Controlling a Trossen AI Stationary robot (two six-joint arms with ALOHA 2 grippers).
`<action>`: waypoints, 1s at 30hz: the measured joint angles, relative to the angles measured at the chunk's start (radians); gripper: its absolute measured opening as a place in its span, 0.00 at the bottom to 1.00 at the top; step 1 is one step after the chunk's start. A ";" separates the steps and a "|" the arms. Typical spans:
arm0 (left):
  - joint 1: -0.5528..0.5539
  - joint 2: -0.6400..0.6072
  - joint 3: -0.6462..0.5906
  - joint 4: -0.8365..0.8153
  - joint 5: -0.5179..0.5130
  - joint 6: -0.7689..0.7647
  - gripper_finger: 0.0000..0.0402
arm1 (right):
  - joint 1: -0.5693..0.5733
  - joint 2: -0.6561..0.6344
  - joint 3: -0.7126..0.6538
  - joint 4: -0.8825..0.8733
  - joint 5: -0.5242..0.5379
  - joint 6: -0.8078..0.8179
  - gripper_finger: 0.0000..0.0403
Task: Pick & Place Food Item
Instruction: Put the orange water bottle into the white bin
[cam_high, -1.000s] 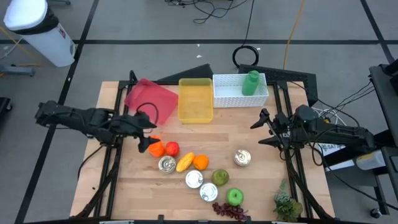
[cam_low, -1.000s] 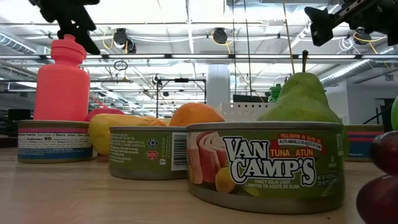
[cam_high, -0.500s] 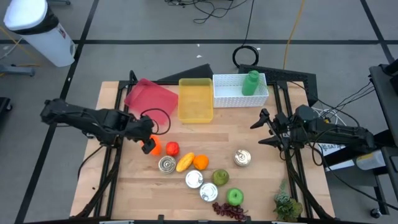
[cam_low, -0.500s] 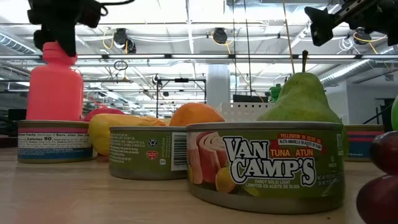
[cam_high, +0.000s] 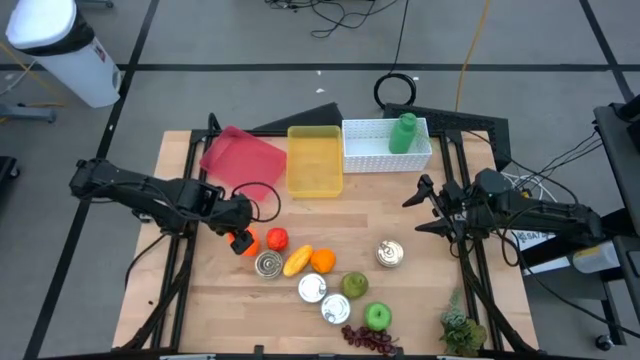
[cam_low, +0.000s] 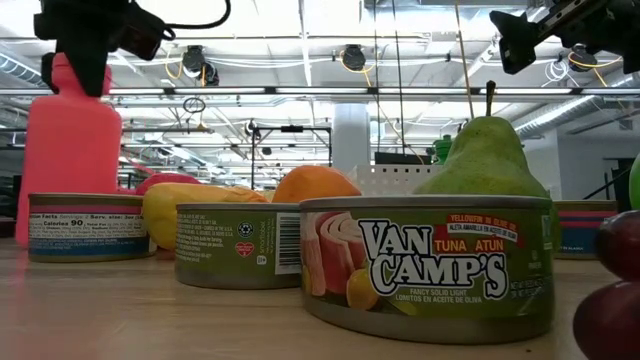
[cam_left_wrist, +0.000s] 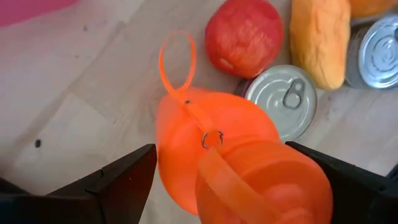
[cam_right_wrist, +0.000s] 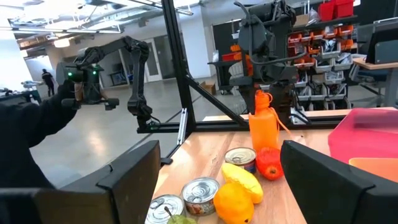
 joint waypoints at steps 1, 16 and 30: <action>0.000 0.000 0.000 0.002 -0.003 -0.007 0.90 | 0.000 0.000 0.000 0.000 0.000 0.000 0.78; 0.004 -0.007 0.000 0.005 -0.009 0.051 0.90 | 0.000 0.000 0.000 0.000 0.000 -0.004 0.78; 0.034 0.005 0.203 -0.175 -0.047 0.084 0.90 | 0.000 0.000 0.000 -0.001 0.000 -0.006 0.78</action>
